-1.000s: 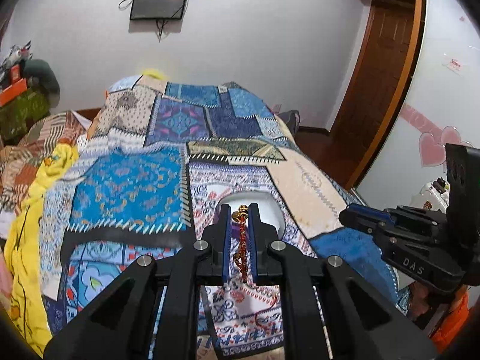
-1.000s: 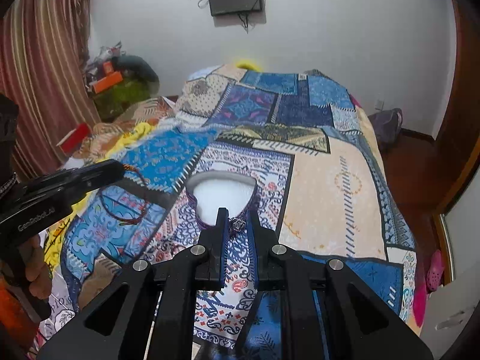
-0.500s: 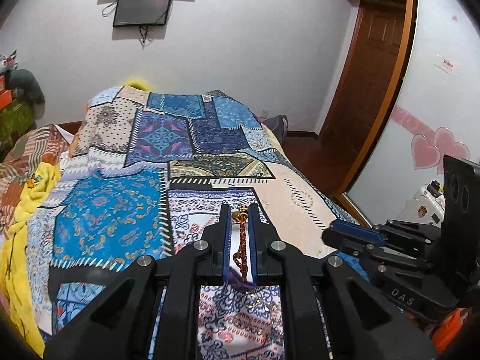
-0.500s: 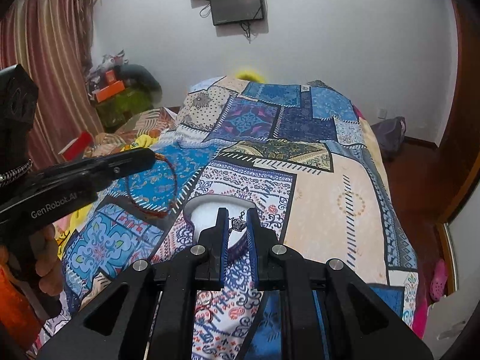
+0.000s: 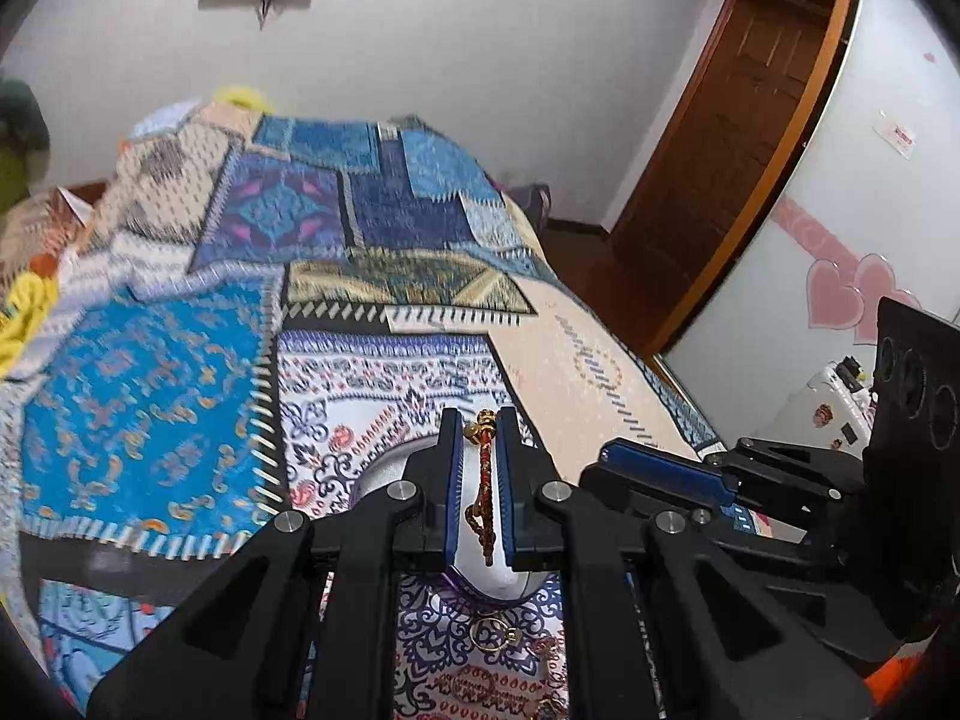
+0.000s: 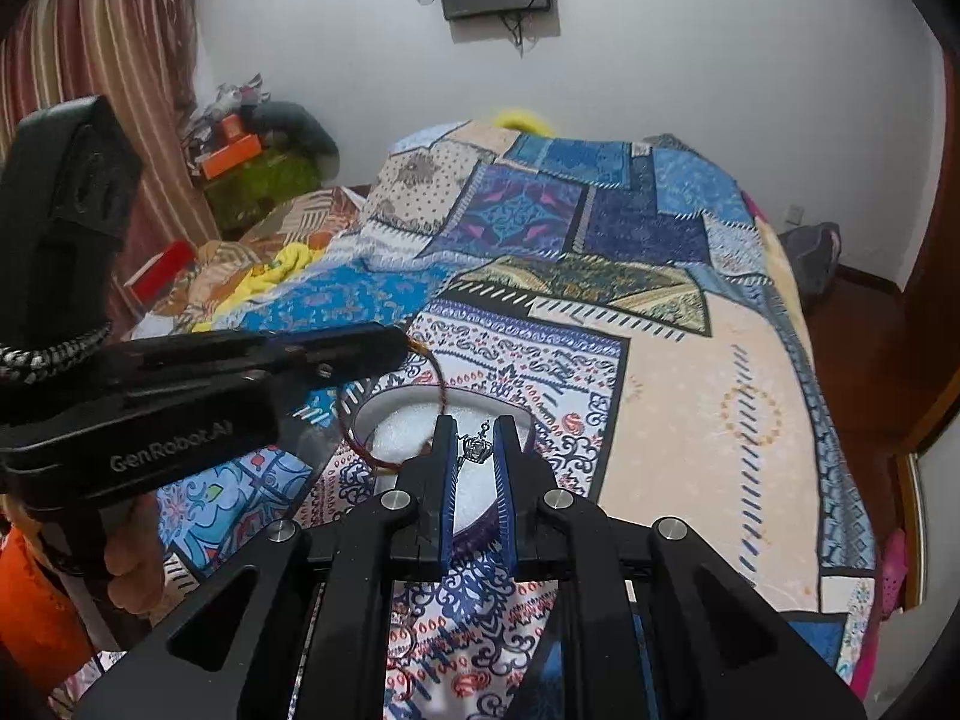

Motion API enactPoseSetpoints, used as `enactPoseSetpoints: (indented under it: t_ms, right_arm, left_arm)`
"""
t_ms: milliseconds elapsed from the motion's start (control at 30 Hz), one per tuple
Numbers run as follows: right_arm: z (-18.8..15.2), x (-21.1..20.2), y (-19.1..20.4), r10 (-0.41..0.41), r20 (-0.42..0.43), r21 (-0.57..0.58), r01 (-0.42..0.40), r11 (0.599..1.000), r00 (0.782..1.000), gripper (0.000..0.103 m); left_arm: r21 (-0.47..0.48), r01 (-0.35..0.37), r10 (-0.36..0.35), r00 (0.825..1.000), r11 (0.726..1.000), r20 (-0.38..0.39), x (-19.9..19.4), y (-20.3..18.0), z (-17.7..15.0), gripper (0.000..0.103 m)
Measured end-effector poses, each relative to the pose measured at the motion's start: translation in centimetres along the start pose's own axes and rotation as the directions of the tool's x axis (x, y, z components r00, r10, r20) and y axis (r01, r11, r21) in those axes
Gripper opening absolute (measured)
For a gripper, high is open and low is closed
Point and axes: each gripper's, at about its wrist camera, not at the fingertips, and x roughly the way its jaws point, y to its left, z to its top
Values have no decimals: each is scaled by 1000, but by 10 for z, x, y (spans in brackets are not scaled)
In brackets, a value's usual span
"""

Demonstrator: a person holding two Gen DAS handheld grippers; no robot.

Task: Organize jewelry
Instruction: 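Carry the bracelet over the purple tin and open the left gripper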

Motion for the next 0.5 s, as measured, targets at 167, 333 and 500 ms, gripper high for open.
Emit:
enactPoseSetpoints:
  t_ms: [167, 333, 500]
  right_arm:
    - [1, 17, 3, 24, -47, -24, -25, 999, 999, 11]
    - [1, 34, 2, 43, -105, -36, -47, 998, 994, 11]
    - [2, 45, 1, 58, -147, -32, -64, 997, 987, 11]
  left_arm:
    - [-13, -12, 12, 999, 1000, -32, 16, 10, -3, 9]
    - [-2, -50, 50, 997, 999, -52, 24, 19, -5, 9]
    - [-3, -63, 63, 995, 998, -77, 28, 26, -7, 9]
